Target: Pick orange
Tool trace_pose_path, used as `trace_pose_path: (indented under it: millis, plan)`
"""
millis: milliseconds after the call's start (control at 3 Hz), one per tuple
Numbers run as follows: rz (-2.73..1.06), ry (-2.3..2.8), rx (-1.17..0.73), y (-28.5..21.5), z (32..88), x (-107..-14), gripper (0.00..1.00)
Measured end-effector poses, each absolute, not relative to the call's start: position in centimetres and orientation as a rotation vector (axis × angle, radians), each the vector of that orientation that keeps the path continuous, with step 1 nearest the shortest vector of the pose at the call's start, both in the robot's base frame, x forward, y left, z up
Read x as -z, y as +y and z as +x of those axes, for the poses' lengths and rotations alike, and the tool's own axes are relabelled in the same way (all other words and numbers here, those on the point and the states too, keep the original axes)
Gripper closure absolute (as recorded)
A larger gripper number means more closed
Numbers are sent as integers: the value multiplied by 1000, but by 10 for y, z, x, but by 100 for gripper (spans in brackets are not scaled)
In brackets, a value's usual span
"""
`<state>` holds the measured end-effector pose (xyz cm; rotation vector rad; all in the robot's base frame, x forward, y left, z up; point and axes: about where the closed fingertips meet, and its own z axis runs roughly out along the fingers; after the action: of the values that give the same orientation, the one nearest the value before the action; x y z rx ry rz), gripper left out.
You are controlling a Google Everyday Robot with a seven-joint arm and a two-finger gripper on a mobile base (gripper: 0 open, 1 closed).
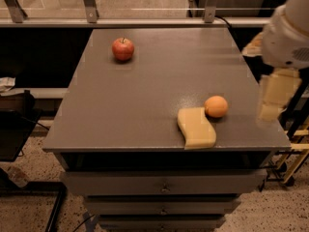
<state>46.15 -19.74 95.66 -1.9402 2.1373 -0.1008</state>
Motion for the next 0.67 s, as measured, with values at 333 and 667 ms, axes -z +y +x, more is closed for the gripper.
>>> trace_pose_path:
  millis: [333,667]
  plan:
    - [-2244,1994,74,-175,494,-910,0]
    - [-2426,1864,40,-159,517,-877,0]
